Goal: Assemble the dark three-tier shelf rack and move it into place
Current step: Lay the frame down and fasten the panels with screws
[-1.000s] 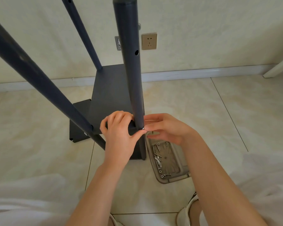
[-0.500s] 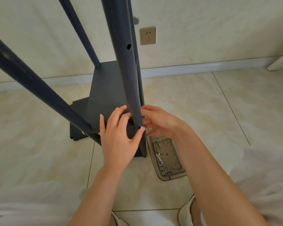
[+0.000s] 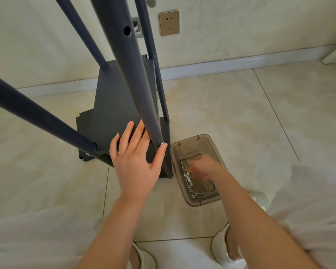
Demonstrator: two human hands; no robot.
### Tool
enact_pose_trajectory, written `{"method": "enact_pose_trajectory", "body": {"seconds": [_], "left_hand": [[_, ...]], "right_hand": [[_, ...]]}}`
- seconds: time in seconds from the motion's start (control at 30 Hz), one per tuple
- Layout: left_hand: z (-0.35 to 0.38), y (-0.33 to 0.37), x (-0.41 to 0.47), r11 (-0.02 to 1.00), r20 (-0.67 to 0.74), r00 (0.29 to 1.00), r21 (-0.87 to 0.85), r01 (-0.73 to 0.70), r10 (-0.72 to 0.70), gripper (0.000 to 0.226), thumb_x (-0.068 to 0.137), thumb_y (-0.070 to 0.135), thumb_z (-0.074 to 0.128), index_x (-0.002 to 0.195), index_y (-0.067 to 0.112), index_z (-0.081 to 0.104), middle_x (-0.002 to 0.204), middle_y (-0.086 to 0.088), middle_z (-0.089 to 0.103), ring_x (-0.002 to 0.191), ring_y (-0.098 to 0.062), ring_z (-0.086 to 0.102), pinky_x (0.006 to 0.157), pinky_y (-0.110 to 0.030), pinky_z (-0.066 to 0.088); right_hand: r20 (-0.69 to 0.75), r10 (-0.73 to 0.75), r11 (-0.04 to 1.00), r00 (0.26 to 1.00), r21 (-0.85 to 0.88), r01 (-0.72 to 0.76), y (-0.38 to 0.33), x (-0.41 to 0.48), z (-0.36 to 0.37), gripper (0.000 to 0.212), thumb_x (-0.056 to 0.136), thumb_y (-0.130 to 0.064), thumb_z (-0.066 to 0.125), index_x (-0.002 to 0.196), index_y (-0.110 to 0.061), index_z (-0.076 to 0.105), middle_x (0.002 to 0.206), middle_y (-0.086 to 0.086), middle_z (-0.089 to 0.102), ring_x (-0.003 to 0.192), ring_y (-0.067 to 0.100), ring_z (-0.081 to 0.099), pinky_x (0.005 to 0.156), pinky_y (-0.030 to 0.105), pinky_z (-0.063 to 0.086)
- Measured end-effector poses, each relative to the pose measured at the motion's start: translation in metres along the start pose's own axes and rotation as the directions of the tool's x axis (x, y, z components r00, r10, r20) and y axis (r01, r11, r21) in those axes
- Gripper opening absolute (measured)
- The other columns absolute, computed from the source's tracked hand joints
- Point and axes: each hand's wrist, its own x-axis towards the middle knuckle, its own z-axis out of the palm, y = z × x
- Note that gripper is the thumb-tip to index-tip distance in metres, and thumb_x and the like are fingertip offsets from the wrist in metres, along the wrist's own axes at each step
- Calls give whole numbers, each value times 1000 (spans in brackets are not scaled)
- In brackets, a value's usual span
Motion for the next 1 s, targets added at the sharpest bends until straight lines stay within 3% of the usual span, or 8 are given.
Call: {"method": "enact_pose_trajectory", "body": {"seconds": [0.1,0.2,0.33,0.53,0.67,1.0], "left_hand": [[3,-1,-1,1000,-27,1000,6,-10,10,46,97,47,52,118,11,73,132,-6,67,134,-30,53,113,-53,35],[4,-3,-1,1000,-30,999,18,-16,17,48,98,48,51,120,10,72,130,-7,68,133,-30,54,112,-53,36],[5,-3,-2,999,-26,999,25,-22,23,49,99,48,50,123,10,70,132,-8,67,134,-30,53,112,-51,33],[4,-3,-2,1000,-30,999,15,-25,26,46,97,44,54,124,10,69,134,-8,65,134,-31,53,112,-50,32],[3,-1,-2,1000,-20,1000,-8,-18,18,45,97,44,54,124,11,69,135,-7,64,135,-30,51,114,-47,29],[5,-2,-3,1000,-40,999,-13,-24,23,44,96,42,56,123,10,70,133,-8,65,132,-32,54,111,-52,34]], "right_hand": [[19,28,982,999,-190,-24,23,25,21,11,96,-16,59,102,-7,62,103,13,71,85,22,69,79,33,58],[-8,-19,920,1000,-391,15,36,38,33,19,95,-11,58,113,-3,62,108,13,67,93,25,65,75,29,51],[1,-27,778,1000,-627,22,58,44,43,27,94,-11,55,119,-3,59,120,18,64,109,33,63,83,33,49],[-75,-41,682,996,-731,-27,69,52,50,32,92,-11,58,125,-11,58,125,12,62,114,32,61,90,41,50],[-84,-52,641,995,-767,-31,66,54,52,33,95,-13,58,128,-10,56,126,12,60,113,31,61,81,40,47],[-106,-115,644,988,-765,-7,69,58,54,31,94,-5,54,124,-9,58,125,12,59,111,31,62,76,37,46]]}}
